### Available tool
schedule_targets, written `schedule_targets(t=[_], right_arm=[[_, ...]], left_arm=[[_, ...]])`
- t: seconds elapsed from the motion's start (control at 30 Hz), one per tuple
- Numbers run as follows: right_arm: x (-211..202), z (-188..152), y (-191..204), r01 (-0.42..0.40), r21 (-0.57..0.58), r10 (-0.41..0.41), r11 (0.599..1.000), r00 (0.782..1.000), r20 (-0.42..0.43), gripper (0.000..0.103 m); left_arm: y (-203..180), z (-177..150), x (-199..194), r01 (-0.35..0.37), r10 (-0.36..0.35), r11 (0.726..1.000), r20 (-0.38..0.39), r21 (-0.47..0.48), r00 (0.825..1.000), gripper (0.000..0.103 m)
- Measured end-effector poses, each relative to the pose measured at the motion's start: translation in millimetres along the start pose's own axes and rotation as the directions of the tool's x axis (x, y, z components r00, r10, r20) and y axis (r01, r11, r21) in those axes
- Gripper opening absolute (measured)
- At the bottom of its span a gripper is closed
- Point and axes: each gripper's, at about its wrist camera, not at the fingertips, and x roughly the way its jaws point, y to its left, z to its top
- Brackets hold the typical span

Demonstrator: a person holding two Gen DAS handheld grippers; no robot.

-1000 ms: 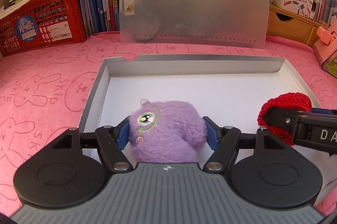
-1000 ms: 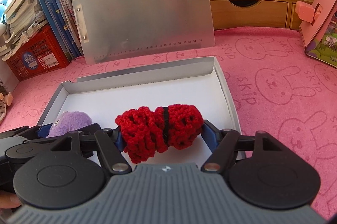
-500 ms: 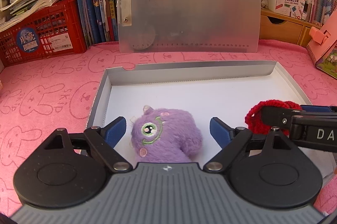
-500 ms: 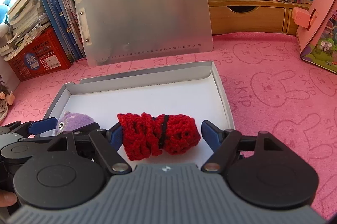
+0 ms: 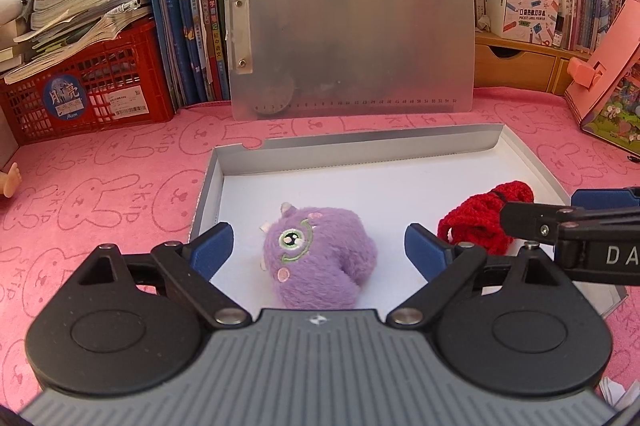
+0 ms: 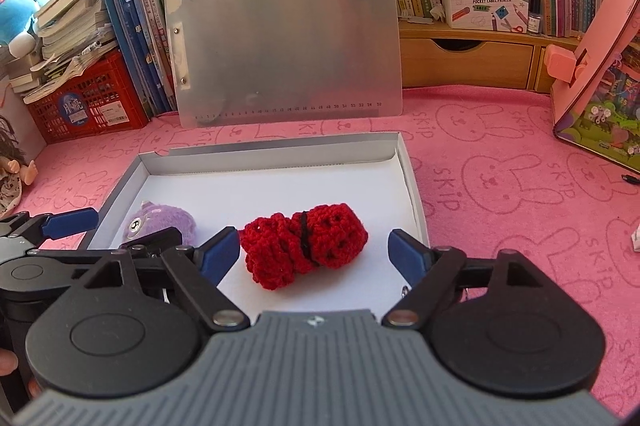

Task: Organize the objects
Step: 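Carry purple plush with left tool while right tool carries red bow into box, open both, then withdraw both open tools from the box toward the remaining items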

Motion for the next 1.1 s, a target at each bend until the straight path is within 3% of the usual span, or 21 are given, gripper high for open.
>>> schedule_targets(t=[0.5,0.83,1.1], right_arm=[[-41,-16,5,0.005,-0.061,-0.002,0.998,0.999,0.042,0.091],[-70,-36,1,-0.013,-0.079,0.018,0.997,0.998,0.060,0.091],[-93,-64,-9,0.025,-0.132,-0.012,0.991,0.995,0.097,0.091]], left_arm=[[5,-12,-45,0.059,-0.057,0.998,0.043,-0.025,0.997,0.098],[10,-37,-81,0.095,-0.092,0.995,0.081,-0.027,0.992,0.098],[20,-70,-121,0.115,-0.110,0.993,0.125,-0.031,0.986,0.099]])
